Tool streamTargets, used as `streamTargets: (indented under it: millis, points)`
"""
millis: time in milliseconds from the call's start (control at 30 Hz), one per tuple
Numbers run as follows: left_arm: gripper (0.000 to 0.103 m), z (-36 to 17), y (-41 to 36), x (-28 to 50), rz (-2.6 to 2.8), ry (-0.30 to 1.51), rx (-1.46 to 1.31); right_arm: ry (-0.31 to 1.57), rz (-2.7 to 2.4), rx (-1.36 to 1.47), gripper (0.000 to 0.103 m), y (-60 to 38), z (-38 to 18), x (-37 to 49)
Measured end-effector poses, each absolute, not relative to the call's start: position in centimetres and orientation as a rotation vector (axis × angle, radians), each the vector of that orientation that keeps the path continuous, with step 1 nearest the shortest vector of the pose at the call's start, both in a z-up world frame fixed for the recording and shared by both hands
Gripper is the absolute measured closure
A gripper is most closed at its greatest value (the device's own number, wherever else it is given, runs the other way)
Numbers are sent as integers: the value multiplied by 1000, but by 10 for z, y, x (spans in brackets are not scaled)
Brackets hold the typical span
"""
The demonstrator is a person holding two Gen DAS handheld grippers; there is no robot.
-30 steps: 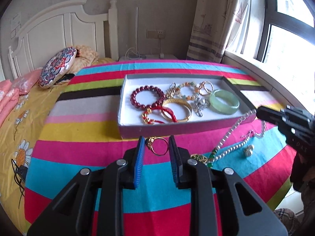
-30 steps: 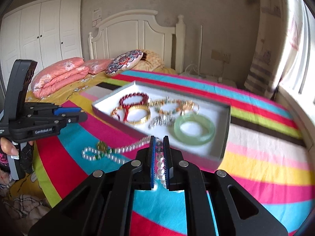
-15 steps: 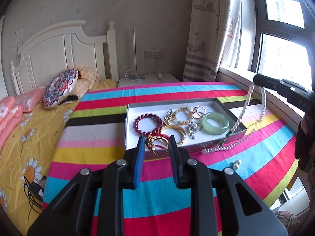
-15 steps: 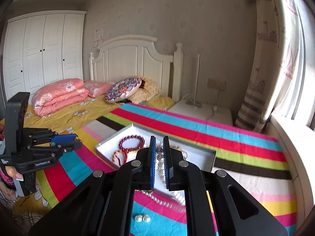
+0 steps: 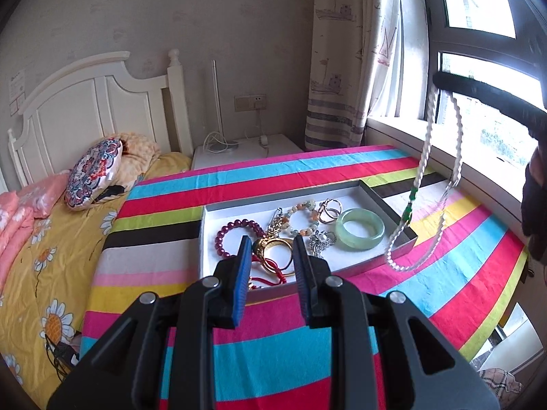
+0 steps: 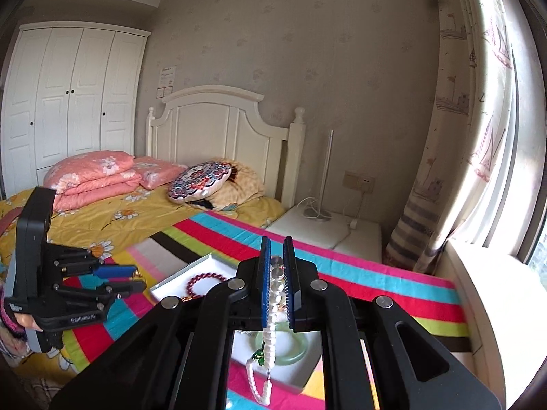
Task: Organize jewelry
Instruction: 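Lift the pearl necklace and gold ring over the box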
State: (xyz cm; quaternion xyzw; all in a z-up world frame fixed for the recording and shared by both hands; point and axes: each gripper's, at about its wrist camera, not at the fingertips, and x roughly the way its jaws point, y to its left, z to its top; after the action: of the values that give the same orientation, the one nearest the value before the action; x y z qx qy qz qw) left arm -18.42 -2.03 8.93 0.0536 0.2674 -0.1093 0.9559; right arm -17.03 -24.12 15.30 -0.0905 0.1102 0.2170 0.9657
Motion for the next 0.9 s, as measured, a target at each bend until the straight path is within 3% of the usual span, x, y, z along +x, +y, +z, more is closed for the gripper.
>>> streamTargets:
  millis: [467, 900]
  points:
    - [79, 73, -25, -134, -207, 606, 126, 178, 428, -194, 94, -216, 193, -136]
    - [79, 48, -19, -76, -151, 673, 94, 234, 490, -129, 94, -157, 194, -82]
